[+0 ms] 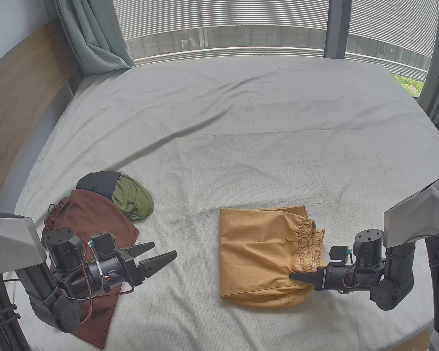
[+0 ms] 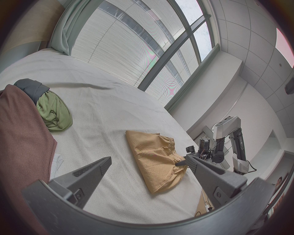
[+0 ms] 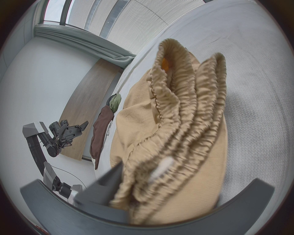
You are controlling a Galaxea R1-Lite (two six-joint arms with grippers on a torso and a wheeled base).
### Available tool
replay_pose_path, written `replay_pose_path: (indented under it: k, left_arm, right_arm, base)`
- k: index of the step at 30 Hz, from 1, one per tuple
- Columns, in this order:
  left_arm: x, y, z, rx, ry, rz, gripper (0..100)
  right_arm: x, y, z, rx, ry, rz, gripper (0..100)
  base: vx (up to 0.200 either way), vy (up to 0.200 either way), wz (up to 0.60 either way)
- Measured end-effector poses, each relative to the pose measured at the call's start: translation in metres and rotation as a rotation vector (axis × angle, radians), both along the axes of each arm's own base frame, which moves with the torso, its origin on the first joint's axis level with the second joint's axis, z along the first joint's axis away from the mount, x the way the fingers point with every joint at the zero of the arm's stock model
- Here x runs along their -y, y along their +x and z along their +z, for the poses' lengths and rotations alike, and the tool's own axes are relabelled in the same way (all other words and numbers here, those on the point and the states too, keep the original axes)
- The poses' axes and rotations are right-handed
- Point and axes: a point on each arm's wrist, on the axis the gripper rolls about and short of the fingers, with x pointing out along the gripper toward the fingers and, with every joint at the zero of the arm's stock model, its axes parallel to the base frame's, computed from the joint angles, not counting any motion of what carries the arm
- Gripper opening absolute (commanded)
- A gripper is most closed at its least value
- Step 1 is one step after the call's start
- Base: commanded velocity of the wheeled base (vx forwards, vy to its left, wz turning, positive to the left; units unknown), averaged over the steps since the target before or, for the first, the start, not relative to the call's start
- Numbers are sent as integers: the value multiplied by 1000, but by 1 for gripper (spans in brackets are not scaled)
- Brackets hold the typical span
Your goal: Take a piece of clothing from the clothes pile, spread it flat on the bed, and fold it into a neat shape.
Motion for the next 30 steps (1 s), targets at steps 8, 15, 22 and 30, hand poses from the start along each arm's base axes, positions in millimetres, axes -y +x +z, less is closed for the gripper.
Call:
replay_pose_path:
  k: [8, 15, 22, 30]
  left_arm:
    - [0, 0, 0, 0, 0, 0, 100]
    - [0, 0, 0, 0, 0, 1, 100]
    - [-1, 0, 0, 3, 0, 2, 100]
    - [-7, 4, 2, 88, 63, 16, 100]
  right_arm:
    - [0, 0, -1, -2, -2, 1, 0]
    - [-1, -1, -1, -4, -2, 2, 0]
    - [-2, -2, 0, -3, -1, 7, 0]
    - [-4, -2, 12, 27, 11, 15, 0]
  base:
    - [0, 0, 0]
    - [0, 0, 0]
    - [0, 0, 0]
    - [0, 0, 0]
